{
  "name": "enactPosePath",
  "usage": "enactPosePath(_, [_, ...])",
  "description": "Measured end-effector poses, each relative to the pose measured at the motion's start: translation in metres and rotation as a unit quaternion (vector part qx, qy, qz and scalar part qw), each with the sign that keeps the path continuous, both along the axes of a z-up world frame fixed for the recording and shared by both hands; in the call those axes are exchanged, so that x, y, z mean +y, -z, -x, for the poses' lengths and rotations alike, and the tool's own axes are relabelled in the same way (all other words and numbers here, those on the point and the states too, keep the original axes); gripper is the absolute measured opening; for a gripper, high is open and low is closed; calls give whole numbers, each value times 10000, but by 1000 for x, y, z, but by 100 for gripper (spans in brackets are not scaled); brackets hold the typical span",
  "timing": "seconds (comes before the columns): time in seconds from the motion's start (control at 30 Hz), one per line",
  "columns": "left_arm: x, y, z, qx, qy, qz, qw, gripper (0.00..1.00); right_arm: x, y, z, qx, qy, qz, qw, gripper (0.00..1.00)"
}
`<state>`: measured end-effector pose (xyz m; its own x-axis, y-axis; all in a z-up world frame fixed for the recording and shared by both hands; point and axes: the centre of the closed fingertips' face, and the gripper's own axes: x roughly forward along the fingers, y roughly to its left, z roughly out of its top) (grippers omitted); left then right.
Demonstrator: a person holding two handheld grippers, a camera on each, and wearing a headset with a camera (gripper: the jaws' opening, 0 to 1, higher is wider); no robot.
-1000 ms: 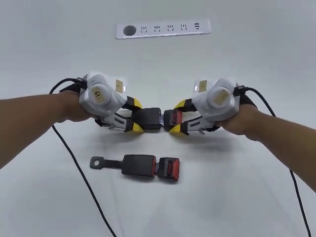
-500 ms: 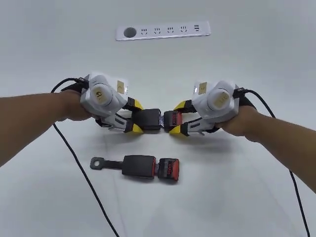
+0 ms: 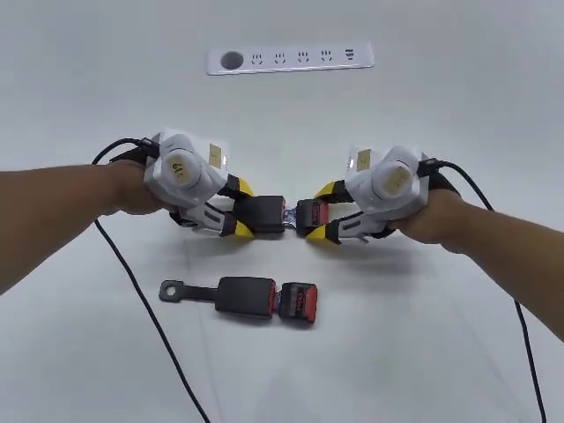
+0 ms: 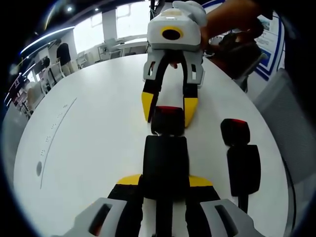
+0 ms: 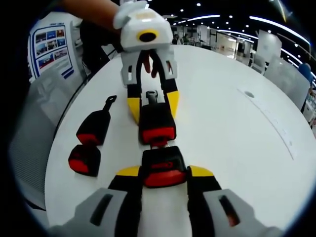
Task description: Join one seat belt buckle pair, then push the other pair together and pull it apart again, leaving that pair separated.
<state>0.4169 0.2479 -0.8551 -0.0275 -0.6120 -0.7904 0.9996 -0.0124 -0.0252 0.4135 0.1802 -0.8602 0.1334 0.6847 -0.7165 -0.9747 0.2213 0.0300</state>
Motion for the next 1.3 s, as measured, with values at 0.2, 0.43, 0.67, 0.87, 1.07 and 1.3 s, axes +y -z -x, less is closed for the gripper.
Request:
enactPosePath(0.2, [0,0,0,-7,5,-26,10000,33,-8,-1,1,115,22,17,9999,35])
enactPosePath(0.43, [0,0,0,0,-12,-49,10000,33,-18,-7,6,108,9,59,9999,35])
enactPosePath(0.67, [0,0,1,0,-37,-79,10000,33,-33,-7,8,148,80,108,9998,35])
enactPosePath(0.87, [0,0,1,9,-49,-53,10000,33,-48,-9,9,150,127,112,9997,36])
enactPosePath(1.07, [0,0,1,8,-48,-60,10000,33,-65,-9,9,220,230,175,9993,36])
enactPosePath(1.3, [1,-1,1,13,-51,-46,10000,34,-83,-6,6,268,339,235,9988,36])
